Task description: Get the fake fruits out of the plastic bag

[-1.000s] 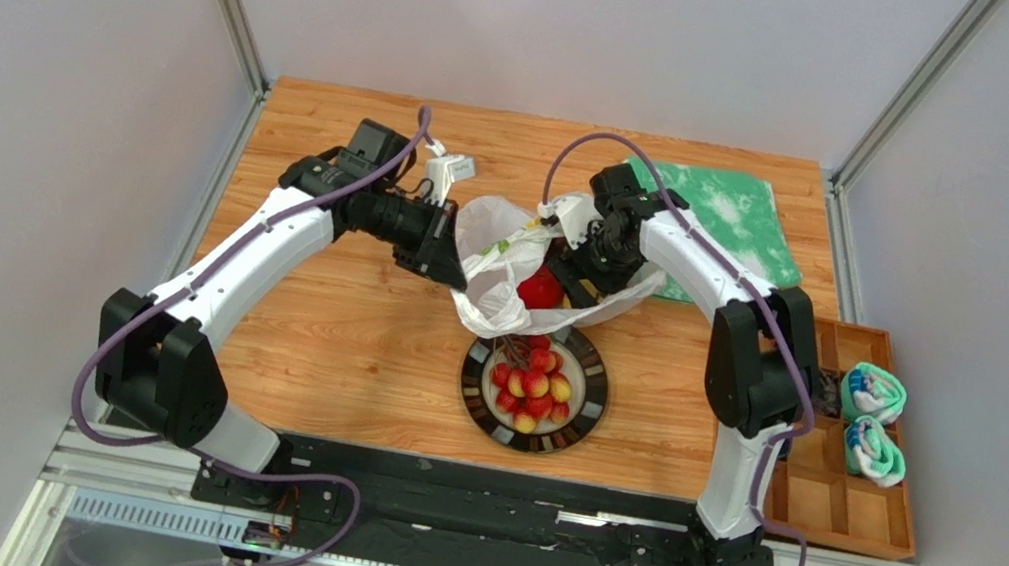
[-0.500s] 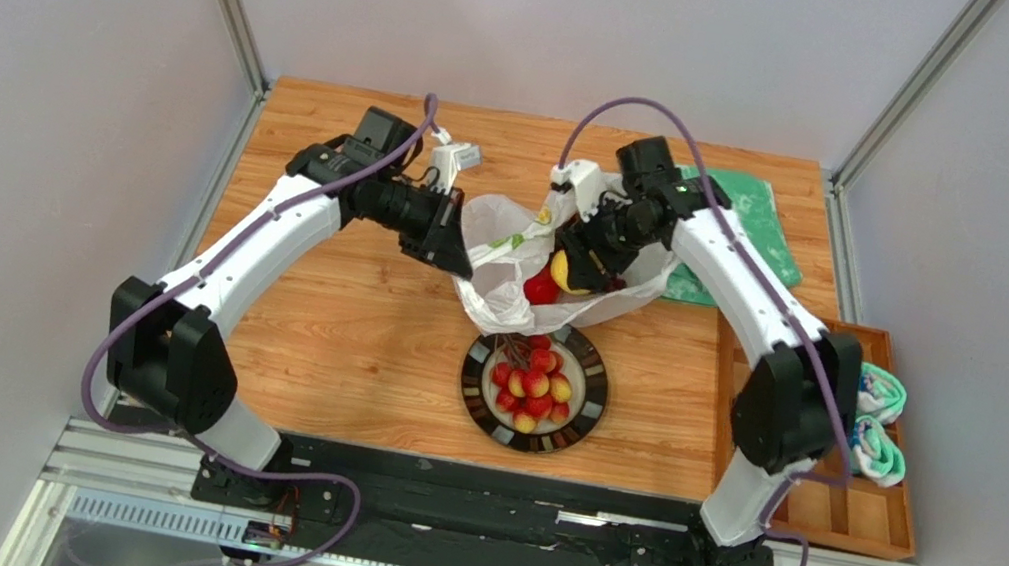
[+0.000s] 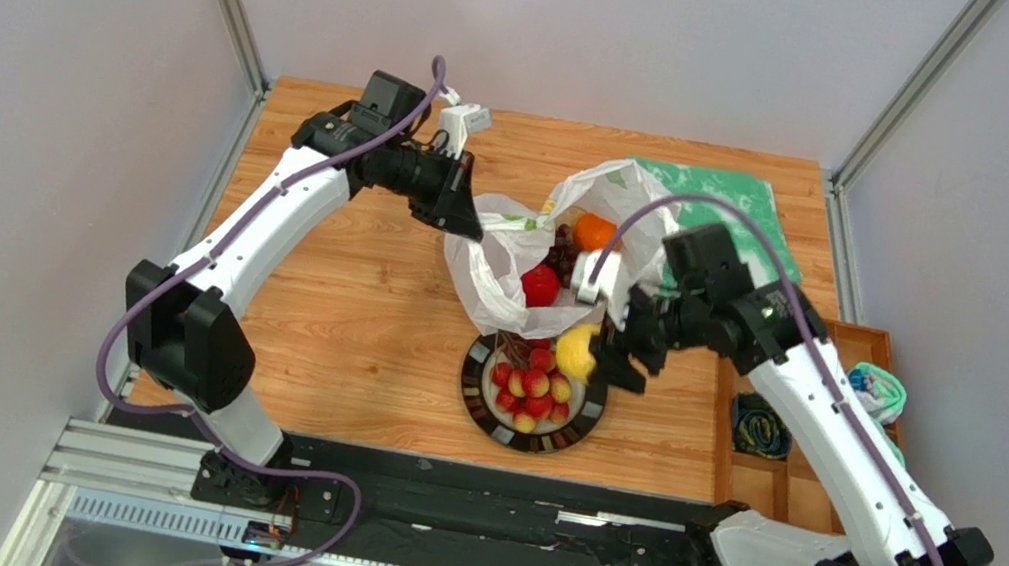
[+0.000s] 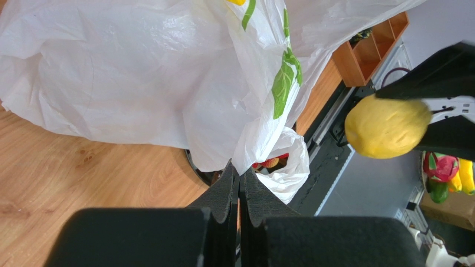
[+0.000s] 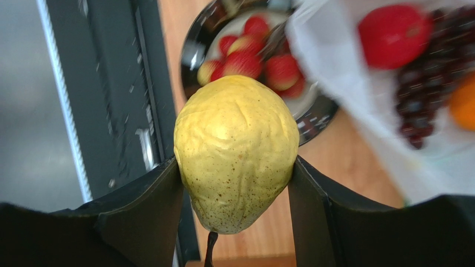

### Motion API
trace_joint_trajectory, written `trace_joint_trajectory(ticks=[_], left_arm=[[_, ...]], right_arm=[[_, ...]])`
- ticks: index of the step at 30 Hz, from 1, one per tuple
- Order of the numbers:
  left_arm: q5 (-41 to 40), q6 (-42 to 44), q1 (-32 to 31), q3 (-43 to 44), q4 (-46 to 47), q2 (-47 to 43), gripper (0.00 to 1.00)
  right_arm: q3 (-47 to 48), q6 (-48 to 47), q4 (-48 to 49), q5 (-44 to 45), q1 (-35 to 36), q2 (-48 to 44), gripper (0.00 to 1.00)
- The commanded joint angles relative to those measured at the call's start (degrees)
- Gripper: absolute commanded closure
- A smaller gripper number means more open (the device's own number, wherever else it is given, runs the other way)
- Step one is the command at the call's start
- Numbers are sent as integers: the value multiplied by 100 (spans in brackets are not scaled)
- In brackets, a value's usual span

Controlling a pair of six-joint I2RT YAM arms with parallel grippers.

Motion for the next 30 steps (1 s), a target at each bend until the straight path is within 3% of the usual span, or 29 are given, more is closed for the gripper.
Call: trace_joint_trajectory(ticks=[1, 8, 13, 19, 22, 23, 24, 30], left_arm=[[-52, 202, 83, 39, -54, -314, 100], [-148, 351, 109, -23, -124, -490, 100], [-184, 439, 135, -93, -177, -534, 100], [-184, 457, 162, -155, -168, -508, 100], [-158, 413, 162, -137, -159, -473, 100], [-131, 396, 162, -129, -159, -464, 100], [-105, 395, 162, -120, -168, -464, 100], [-34, 431, 162, -207, -247, -517, 100]], right_arm=[[-1063, -1013, -461, 526, 207, -325, 76], [-1707, -943, 1059, 1932, 207, 490, 75], [-1418, -671, 1982, 2136, 207, 1317, 73], [-1250, -337, 2388, 2066, 207, 1881, 68], [-1382, -66, 2265, 1497, 189, 1662, 42], [-1417, 31, 2230, 1329, 207, 1566, 18], [-1426, 154, 2082, 1197, 207, 1495, 0], [-338, 630, 642, 827, 198, 977, 0]])
